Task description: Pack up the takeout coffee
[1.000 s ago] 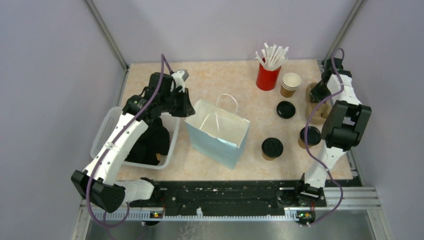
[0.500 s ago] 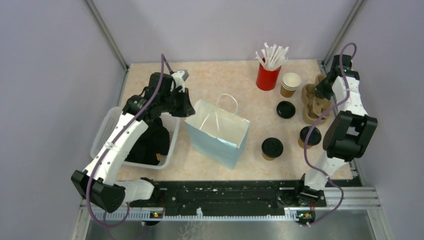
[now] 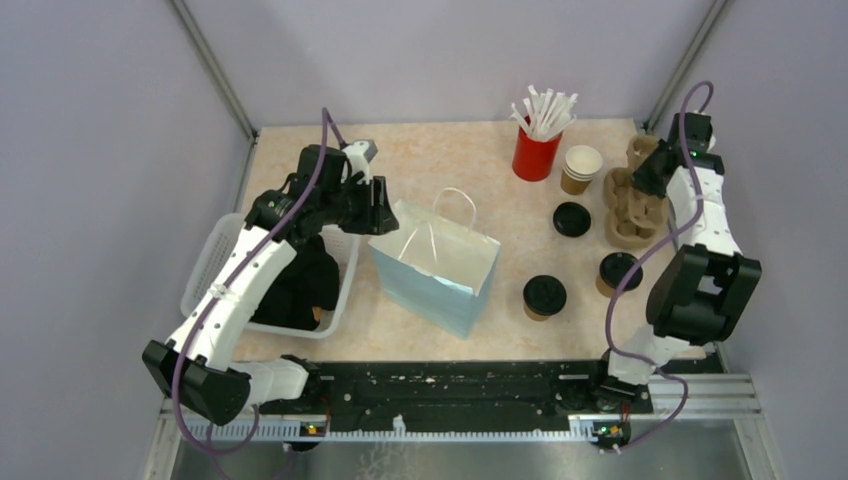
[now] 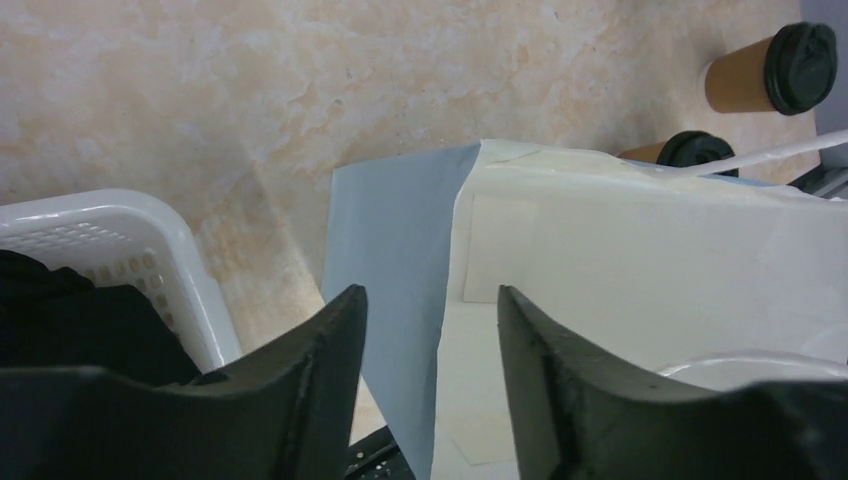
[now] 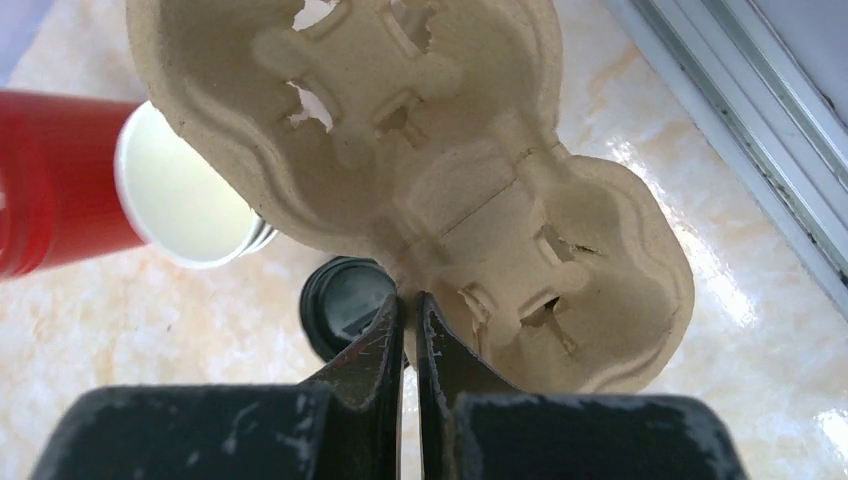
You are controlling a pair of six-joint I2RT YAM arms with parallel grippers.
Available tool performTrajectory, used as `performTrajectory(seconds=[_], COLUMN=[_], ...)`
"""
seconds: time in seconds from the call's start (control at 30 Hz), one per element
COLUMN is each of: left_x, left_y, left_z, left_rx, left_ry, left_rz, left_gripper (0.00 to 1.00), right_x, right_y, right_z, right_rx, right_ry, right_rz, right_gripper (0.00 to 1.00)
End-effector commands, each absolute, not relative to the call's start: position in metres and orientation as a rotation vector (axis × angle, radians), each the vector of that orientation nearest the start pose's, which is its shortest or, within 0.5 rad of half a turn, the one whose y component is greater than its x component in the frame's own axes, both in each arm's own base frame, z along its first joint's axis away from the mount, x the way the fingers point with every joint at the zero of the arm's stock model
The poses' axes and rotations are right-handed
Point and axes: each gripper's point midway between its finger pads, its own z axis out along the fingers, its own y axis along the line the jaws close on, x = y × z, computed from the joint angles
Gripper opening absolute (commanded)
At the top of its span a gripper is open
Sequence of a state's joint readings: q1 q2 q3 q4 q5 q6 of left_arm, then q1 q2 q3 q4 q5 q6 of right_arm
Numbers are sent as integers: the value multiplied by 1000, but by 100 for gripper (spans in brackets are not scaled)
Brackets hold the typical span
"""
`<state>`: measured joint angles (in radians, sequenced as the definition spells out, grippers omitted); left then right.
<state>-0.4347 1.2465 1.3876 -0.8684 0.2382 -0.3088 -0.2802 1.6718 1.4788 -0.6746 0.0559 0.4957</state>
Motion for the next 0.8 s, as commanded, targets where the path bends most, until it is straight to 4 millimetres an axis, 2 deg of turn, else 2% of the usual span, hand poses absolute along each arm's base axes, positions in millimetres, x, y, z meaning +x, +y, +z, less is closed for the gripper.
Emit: performTrajectory(seconds=[0.0, 0.1, 0.2, 0.33, 0.37, 0.43, 0.53, 0.63, 0.67, 0.77], left_x=[274, 273, 272, 271, 271, 271, 267, 265, 269, 283], left_y=[-186, -180, -172, -168, -170, -180, -208, -236, -243, -249], left_z=[287, 295, 308, 345, 361, 397, 454, 497, 506, 524], left_rx=[265, 232, 179, 124, 124, 149, 232, 297, 298, 256], left_ry=[2279, 2270, 2253, 2180, 2147, 2069, 1940, 1843, 1818, 1749], left_rz=[-654, -635, -596, -611, -638, -716, -918, -1125, -1164, -1202], left_gripper=[61, 72, 85, 92, 93, 94, 96, 95, 95, 92], right_x=[426, 421, 412, 399, 395, 386, 374, 363, 359, 347], right_y=[-98, -80, -46, 29, 44, 88, 136, 176, 185, 215], right_z=[252, 288, 330, 377, 387, 403, 419, 429, 433, 428], right_rx=[702, 588, 446, 217, 176, 66, -62, -176, -208, -329], right_ry=[2062, 1999, 1954, 1927, 1930, 1928, 1920, 1909, 1898, 1919], right_rz=[133, 207, 290, 409, 410, 455, 494, 529, 515, 501], right_gripper=[0, 0, 0, 0, 0, 0, 0, 0, 0, 0])
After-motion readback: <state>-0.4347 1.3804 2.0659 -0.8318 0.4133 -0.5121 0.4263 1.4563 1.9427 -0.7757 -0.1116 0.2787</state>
